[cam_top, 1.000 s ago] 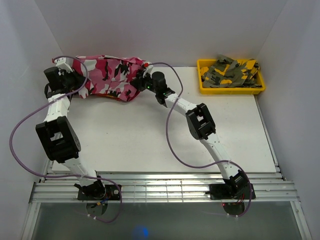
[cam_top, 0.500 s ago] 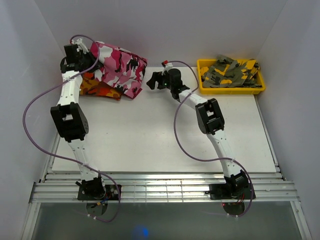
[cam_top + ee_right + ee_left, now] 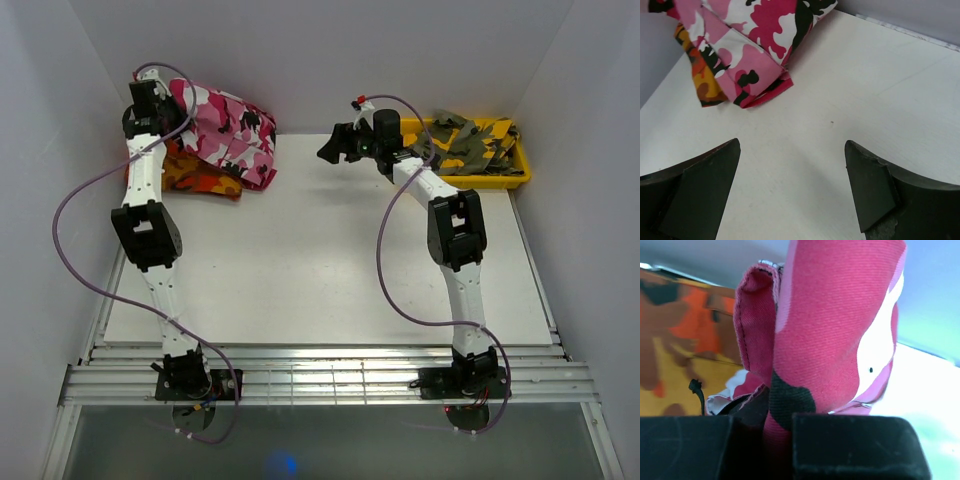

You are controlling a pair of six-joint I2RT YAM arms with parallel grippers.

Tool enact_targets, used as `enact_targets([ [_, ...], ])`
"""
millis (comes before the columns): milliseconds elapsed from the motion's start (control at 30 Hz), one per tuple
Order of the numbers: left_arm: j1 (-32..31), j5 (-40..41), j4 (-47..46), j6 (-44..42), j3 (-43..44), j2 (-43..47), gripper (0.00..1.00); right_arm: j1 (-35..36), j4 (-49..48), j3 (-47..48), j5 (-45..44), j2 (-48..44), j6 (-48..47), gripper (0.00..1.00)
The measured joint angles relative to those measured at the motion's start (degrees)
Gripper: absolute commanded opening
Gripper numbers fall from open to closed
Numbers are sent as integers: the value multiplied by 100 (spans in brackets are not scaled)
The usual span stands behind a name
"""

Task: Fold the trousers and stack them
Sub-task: Neatly place the folded trousers to the corner

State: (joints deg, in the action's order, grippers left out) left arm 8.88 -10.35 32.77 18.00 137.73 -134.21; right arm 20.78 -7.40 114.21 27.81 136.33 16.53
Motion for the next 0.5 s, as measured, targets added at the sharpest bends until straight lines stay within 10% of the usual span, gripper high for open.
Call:
enact_targets([
  [500, 1517, 330, -658, -479, -57, -76, 0, 101, 608, -319, 713, -374, -197, 90],
])
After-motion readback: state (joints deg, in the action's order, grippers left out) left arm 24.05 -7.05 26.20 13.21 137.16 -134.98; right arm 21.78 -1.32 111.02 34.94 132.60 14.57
